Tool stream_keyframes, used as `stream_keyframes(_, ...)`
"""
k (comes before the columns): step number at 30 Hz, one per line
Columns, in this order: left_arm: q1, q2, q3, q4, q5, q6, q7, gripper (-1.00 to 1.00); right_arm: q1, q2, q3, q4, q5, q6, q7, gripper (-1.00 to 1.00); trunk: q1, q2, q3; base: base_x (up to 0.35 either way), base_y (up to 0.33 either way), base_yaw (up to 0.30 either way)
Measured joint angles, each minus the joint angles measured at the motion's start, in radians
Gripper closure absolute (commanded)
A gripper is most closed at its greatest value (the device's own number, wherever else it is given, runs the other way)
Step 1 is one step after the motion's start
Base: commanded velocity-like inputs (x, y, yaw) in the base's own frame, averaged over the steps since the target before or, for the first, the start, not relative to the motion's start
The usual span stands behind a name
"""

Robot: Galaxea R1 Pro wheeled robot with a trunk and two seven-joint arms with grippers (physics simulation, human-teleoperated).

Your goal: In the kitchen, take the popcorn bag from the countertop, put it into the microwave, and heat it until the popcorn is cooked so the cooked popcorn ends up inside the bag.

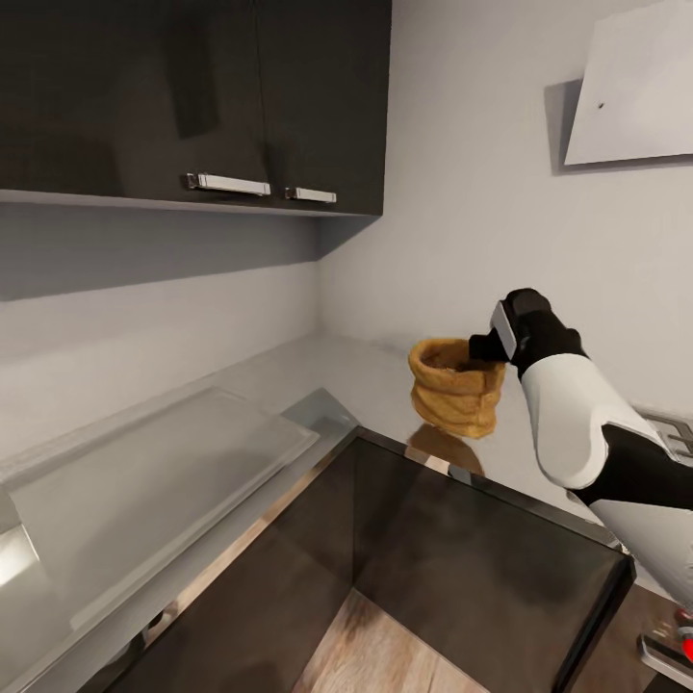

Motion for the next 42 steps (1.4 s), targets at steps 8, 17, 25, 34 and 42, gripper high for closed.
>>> stream_keyframes(8,0.000,-0.001,0.000,0.000,0.000,0.000,0.000,-1.00,0.000,0.017,0.003,-0.009,0.004,0.001,0.000,1.00,0.000,0.000,0.000,0.000,0.000,0.000)
stream_keyframes(17,0.000,-0.003,0.000,0.001,0.000,-0.001,0.000,-1.00,0.000,0.016,-0.001,-0.039,0.008,0.001,-0.003,1.00,0.001,0.000,0.000,-0.287,0.000,0.000)
stream_keyframes(25,0.000,-0.009,0.000,0.007,0.002,0.000,0.002,-1.00,0.000,0.017,-0.002,-0.081,0.007,0.001,-0.001,1.00,0.001,0.000,0.000,-0.346,0.000,0.000)
stream_keyframes(34,0.000,-0.023,-0.002,0.010,0.002,0.000,0.004,-1.00,0.000,0.042,-0.001,-0.081,0.007,0.001,-0.001,1.00,0.001,0.000,0.000,-0.346,0.000,0.000)
stream_keyframes(42,0.000,-0.023,-0.002,0.010,0.002,0.000,0.004,-1.00,0.000,0.044,-0.002,-0.080,0.008,0.001,-0.001,1.00,0.001,0.000,0.000,-0.346,0.000,0.000)
